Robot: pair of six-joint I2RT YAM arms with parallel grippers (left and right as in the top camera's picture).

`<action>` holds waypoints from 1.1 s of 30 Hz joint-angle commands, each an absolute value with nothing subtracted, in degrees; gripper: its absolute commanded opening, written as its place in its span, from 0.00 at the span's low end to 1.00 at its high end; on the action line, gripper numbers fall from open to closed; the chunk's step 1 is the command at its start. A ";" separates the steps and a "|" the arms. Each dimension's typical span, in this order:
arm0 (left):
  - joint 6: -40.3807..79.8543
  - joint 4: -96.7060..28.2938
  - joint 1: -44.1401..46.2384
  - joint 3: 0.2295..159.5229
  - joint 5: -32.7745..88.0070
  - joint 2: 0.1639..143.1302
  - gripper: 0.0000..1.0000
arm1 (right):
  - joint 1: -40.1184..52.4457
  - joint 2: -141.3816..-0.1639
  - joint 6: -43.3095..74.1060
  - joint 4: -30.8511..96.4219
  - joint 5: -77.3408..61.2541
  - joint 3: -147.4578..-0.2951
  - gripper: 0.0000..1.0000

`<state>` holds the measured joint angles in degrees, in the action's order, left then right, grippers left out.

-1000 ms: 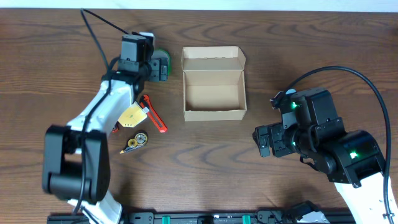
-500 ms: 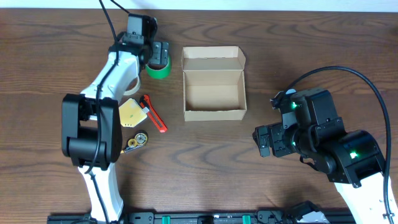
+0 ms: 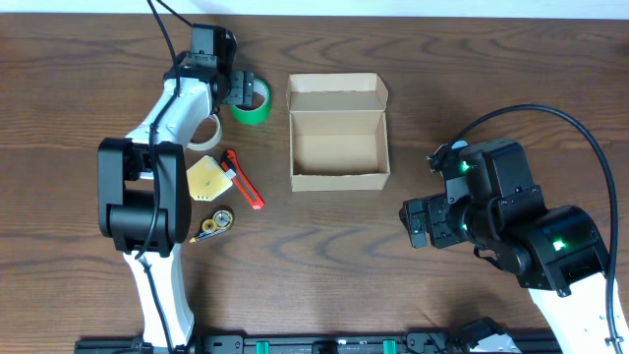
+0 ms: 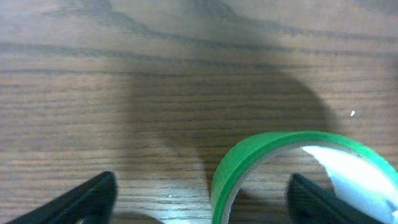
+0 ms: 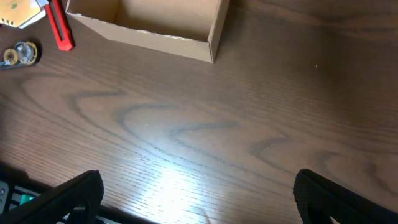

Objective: Pack container
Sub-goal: 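Reach the left gripper to the green tape roll and grasp it, then carry the green tape into the box and release it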

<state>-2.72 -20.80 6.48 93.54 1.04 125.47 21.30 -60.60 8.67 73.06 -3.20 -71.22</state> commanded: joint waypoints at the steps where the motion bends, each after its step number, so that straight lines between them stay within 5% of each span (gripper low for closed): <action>1: -3.51 -20.99 6.37 94.78 0.58 127.50 0.77 | 21.67 -60.55 8.08 73.10 -3.42 -71.29 0.99; 4: -3.90 -20.93 6.37 94.78 0.05 128.20 0.73 | 21.67 -60.55 8.08 73.10 -3.42 -71.29 0.99; 11: -3.88 -20.36 6.39 94.80 -0.45 128.70 0.39 | 21.69 -60.55 8.08 73.10 -3.42 -71.29 0.99; 15: -3.84 -21.39 6.44 95.96 -0.40 128.64 0.05 | 21.67 -60.55 8.08 73.10 -3.42 -71.29 0.99; 33: -5.85 -54.06 15.79 112.64 4.91 114.80 0.05 | 21.69 -60.55 8.08 73.10 -3.42 -71.29 0.99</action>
<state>-4.80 -52.56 13.37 110.87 2.87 118.54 21.30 -60.60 8.67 73.08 -3.22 -71.22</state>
